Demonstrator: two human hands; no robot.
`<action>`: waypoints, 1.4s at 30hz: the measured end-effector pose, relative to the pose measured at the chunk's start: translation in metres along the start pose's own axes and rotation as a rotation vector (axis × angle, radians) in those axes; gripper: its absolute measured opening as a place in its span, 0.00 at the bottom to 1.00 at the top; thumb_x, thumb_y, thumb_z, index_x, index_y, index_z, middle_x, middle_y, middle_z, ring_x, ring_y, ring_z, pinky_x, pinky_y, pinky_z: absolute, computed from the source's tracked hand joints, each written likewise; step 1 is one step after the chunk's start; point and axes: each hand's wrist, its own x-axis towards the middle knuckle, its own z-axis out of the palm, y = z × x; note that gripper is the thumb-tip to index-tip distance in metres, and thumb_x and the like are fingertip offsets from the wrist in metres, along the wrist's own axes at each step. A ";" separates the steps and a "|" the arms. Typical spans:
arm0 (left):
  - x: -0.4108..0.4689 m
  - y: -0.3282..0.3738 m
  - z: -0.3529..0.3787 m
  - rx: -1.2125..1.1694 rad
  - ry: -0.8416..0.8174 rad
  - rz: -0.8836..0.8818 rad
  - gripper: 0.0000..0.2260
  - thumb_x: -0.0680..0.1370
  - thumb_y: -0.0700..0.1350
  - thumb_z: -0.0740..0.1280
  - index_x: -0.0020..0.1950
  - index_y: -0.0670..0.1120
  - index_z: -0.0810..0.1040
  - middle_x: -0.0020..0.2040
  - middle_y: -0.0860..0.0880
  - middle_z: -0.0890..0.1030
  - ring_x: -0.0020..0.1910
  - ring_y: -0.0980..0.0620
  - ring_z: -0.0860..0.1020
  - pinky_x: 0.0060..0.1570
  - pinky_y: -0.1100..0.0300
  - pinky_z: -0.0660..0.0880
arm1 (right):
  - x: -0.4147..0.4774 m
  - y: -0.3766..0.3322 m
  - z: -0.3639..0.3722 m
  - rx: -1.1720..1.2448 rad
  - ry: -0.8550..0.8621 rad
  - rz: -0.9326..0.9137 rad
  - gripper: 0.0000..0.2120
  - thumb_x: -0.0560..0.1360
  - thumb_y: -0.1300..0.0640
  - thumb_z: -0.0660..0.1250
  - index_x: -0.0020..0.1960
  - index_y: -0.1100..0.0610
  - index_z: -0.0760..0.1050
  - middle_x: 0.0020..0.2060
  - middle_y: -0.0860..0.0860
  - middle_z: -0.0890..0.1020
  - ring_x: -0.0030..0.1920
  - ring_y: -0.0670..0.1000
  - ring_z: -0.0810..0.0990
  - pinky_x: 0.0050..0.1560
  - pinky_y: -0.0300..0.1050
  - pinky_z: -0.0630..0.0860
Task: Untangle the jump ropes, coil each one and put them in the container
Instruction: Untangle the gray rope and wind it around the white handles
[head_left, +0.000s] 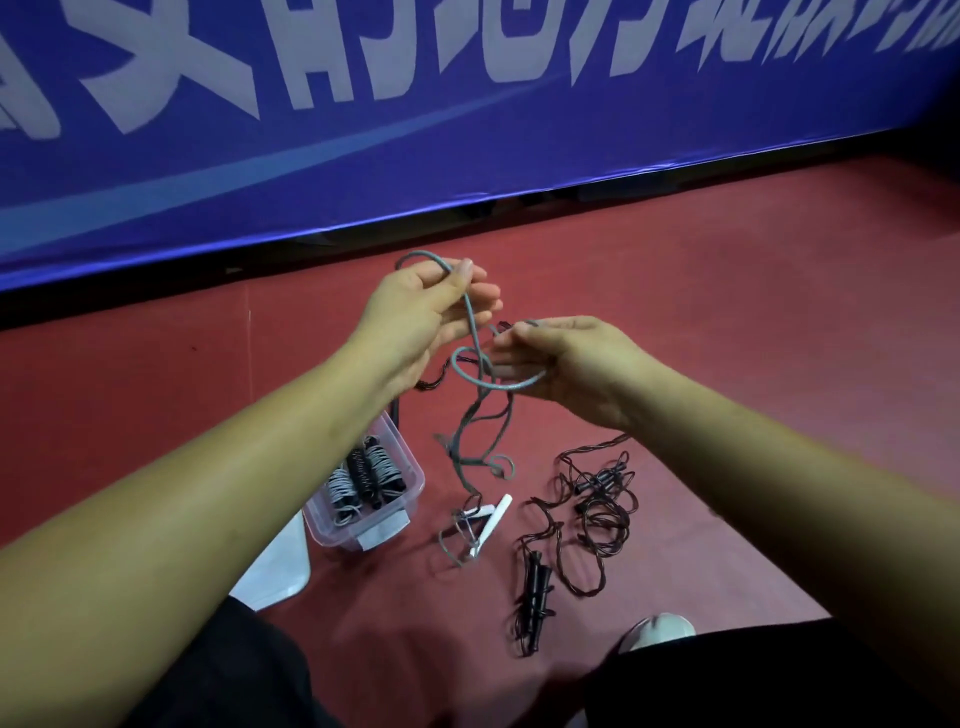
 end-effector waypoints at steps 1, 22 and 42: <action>0.001 0.002 -0.004 0.068 -0.002 0.034 0.08 0.82 0.42 0.63 0.46 0.42 0.77 0.36 0.48 0.83 0.37 0.50 0.84 0.38 0.63 0.80 | 0.001 -0.004 -0.005 0.060 0.022 0.016 0.13 0.84 0.58 0.58 0.48 0.63 0.77 0.38 0.59 0.84 0.41 0.57 0.83 0.56 0.57 0.80; -0.015 0.028 0.009 -0.236 -0.048 -0.067 0.10 0.83 0.44 0.61 0.44 0.41 0.73 0.32 0.47 0.82 0.37 0.49 0.85 0.35 0.65 0.80 | -0.020 -0.027 0.001 -1.463 -0.322 -0.313 0.30 0.68 0.36 0.74 0.67 0.45 0.76 0.49 0.39 0.76 0.49 0.43 0.76 0.51 0.40 0.73; -0.014 0.014 -0.013 0.130 -0.223 -0.134 0.20 0.74 0.58 0.65 0.54 0.43 0.80 0.50 0.45 0.83 0.52 0.47 0.80 0.56 0.54 0.76 | -0.015 -0.020 0.001 -0.199 -0.362 -0.200 0.10 0.73 0.63 0.61 0.42 0.69 0.78 0.44 0.65 0.82 0.47 0.60 0.80 0.38 0.46 0.82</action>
